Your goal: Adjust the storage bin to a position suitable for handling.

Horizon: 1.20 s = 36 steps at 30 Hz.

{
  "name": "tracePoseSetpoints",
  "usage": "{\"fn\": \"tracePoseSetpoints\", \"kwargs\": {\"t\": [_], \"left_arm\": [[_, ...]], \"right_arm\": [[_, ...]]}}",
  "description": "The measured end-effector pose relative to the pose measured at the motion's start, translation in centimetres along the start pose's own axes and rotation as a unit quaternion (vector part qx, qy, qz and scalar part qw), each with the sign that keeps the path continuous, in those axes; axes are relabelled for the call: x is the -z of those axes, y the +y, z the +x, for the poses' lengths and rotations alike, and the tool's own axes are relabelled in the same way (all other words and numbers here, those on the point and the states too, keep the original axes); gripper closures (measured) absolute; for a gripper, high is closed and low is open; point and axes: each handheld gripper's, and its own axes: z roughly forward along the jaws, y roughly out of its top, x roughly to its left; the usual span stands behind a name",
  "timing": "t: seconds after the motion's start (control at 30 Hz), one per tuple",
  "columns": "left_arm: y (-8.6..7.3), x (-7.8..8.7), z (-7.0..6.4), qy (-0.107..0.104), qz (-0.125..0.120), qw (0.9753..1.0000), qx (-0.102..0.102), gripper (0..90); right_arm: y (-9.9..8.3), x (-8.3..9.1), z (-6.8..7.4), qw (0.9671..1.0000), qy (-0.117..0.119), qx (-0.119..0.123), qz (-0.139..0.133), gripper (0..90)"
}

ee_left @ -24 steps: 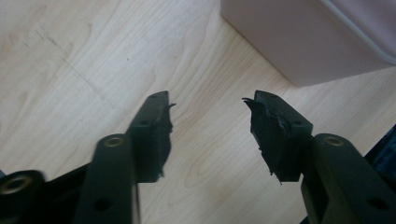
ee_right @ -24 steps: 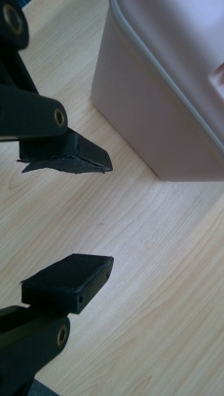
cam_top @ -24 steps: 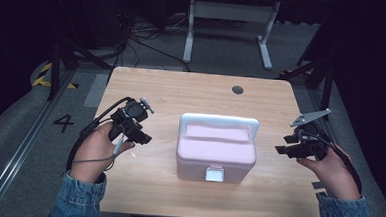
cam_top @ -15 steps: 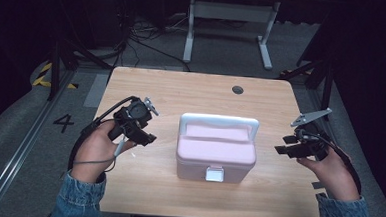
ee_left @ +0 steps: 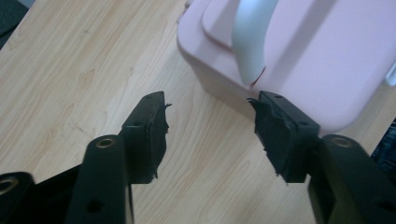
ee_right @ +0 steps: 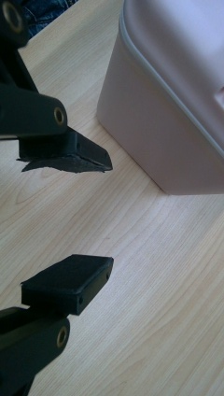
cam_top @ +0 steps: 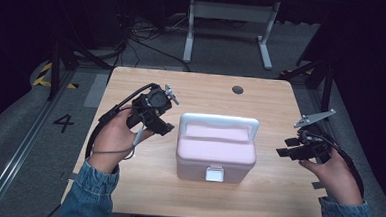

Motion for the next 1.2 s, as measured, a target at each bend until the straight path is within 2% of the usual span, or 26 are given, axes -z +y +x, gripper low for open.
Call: {"fn": "tracePoseSetpoints", "kwargs": {"t": [0.03, 0.17, 0.27, 0.3, 0.37, 0.53, 0.57, 0.6, 0.67, 0.7, 0.77, 0.9, 0.93, 1.0, 1.03, 1.2], "left_arm": [[0.6, 0.0, -0.1, -0.007, -0.001, 0.9999, -0.007, 42.5], [1.6, -0.1, -0.1, -0.011, 0.007, 0.9998, -0.013, 41.9], [2.5, -0.2, -0.3, -0.011, -0.001, 0.9997, -0.023, 41.0], [2.9, -0.2, -0.4, -0.013, -0.001, 0.9993, -0.034, 40.8], [3.5, -0.3, -0.7, -0.01, -0.002, 0.9991, -0.041, 39.9], [5.5, -1.0, -1.2, -0.019, 0.0, 0.9977, -0.065, 37.2], [5.9, -1.2, -1.3, -0.022, 0.002, 0.997, -0.074, 36.8], [6.2, -1.4, -1.5, -0.022, 0.002, 0.9969, -0.075, 36.7], [7.0, -1.9, -1.7, -0.024, 0.007, 0.9952, -0.095, 36.8], [7.3, -2.2, -2.0, -0.028, 0.008, 0.9956, -0.088, 36.9], [7.7, -2.6, -2.1, -0.027, 0.009, 0.9943, -0.103, 37.6], [8.6, -3.7, -2.7, -0.027, 0.009, 0.9945, -0.101, 41.4], [8.8, -3.9, -2.6, -0.027, 0.01, 0.9936, -0.109, 41.9], [8.9, -4.2, -2.9, -0.03, 0.01, 0.9941, -0.103, 42.0], [9.3, -4.8, -3.1, -0.032, 0.017, 0.9931, -0.112, 42.0], [9.8, -5.8, -3.4, -0.04, 0.019, 0.9928, -0.111, 43.4]], "right_arm": [[-0.1, 0.1, 0.0, 1.0, 0.002, 0.001, -0.002, 46.0], [-0.2, 0.2, 0.2, 1.0, 0.001, 0.0, -0.006, 44.6], [-0.3, 0.3, 0.4, 1.0, 0.002, 0.003, -0.008, 44.4], [-0.3, 0.3, 0.4, 1.0, 0.003, 0.003, -0.008, 44.2], [-0.4, 0.2, 0.5, 1.0, 0.003, 0.001, -0.008, 44.0], [-0.7, 0.4, 0.7, 1.0, 0.003, 0.002, -0.009, 43.3], [-0.7, 0.4, 0.8, 0.9999, 0.002, 0.004, -0.01, 43.2], [-0.8, 0.4, 0.8, 0.9999, 0.003, 0.005, -0.011, 43.2], [-0.8, 0.5, 0.9, 0.9999, 0.004, 0.005, -0.011, 43.1], [-0.9, 0.5, 1.0, 0.9999, 0.006, 0.004, -0.012, 43.1], [-1.0, 0.5, 1.0, 0.9999, 0.008, 0.005, -0.012, 43.0], [-1.2, 0.4, 1.1, 0.9999, 0.01, 0.005, -0.01, 42.7], [-1.2, 0.4, 1.1, 0.9999, 0.011, 0.008, -0.01, 42.7], [-1.2, 0.4, 1.2, 0.9998, 0.011, 0.01, -0.01, 42.5], [-1.2, 0.4, 1.2, 0.9998, 0.014, 0.008, -0.011, 42.3], [-1.1, 0.3, 1.2, 0.9997, 0.018, 0.008, -0.011, 42.1]]}}
